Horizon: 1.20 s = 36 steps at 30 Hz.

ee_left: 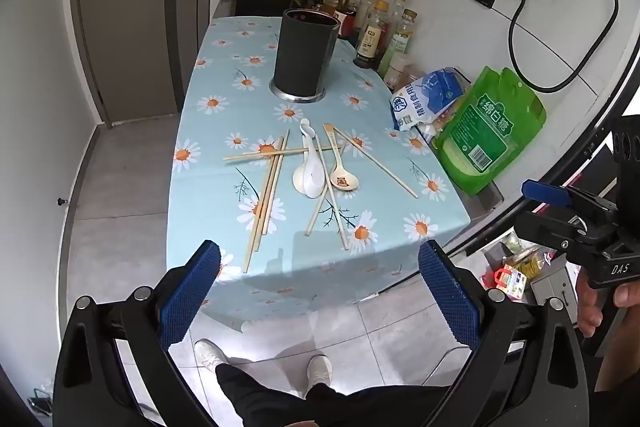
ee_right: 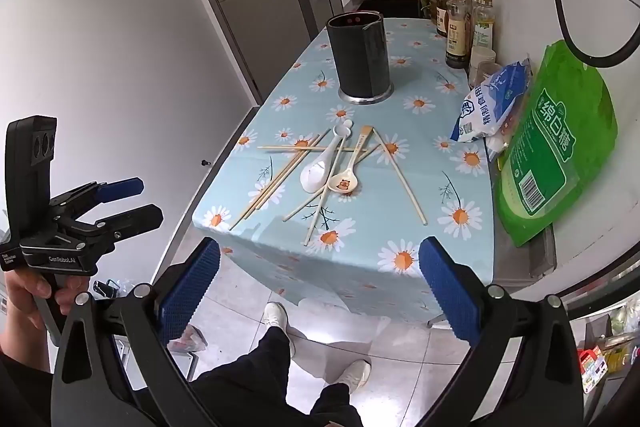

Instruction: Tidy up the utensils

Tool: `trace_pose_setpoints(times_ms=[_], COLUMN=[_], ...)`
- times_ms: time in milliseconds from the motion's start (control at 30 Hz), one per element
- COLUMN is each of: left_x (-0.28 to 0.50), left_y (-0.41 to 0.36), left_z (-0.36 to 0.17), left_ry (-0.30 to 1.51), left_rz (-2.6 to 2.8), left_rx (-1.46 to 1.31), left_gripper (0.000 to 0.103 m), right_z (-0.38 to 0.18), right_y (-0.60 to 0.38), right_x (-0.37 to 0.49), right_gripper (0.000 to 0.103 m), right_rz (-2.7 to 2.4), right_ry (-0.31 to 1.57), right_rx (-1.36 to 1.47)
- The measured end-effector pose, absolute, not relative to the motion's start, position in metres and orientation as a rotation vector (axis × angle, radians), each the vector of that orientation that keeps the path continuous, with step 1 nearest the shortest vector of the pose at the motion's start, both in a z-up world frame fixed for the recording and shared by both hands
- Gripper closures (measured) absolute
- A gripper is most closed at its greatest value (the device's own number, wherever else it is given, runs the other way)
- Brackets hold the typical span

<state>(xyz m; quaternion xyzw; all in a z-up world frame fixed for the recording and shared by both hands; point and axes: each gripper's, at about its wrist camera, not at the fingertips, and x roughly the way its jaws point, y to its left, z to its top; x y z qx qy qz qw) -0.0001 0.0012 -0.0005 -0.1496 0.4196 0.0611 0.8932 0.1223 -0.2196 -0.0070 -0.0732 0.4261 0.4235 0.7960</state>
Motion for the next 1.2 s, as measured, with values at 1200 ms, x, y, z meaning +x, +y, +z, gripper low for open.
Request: trace_pose_setpoints(times_ms=[1200], left_x=[0.011], left_y=[-0.007], left_z=[-0.008], left_ry=[0.895], left_rz=[0.121], left_rx=[-0.293], left_gripper=[0.007], right_z=[-0.006], right_y=[-0.216], right_x=[0.126], right_gripper=[0.004], right_rz=[0.933], right_ry=[0.899], right_rx=[-0.192])
